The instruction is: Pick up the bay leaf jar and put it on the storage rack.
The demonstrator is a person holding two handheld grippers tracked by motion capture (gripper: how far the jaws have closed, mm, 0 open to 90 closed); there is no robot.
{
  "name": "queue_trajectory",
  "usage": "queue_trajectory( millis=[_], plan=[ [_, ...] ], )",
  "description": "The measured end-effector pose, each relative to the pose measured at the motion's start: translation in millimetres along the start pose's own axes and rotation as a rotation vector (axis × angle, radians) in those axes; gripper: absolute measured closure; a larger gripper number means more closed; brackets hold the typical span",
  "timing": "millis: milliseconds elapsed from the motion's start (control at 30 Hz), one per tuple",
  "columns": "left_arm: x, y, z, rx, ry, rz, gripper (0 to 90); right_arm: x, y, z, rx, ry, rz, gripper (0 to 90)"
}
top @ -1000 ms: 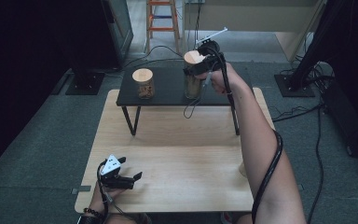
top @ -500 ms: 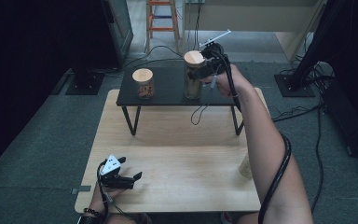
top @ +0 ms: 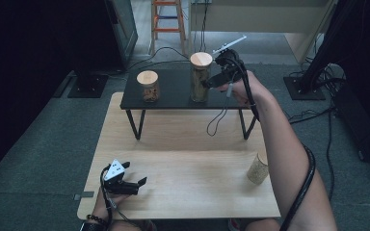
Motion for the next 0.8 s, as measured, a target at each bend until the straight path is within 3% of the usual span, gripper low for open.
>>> queue_trajectory(
  millis=[800],
  plan=[
    [1.0, 0.2, 0.7, -0.006, -0.001, 0.008, 0.6, 5.8, -20.6, -34.8, -0.043, -0.014, -0.028, 2.5]
  ],
)
Point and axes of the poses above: each handheld gripper's, and its own axes: y roughly forward along the jaws, z roughly out of its top, x roughly to its right, the point moved 3 cm from there along y, roughly forward along the jaws
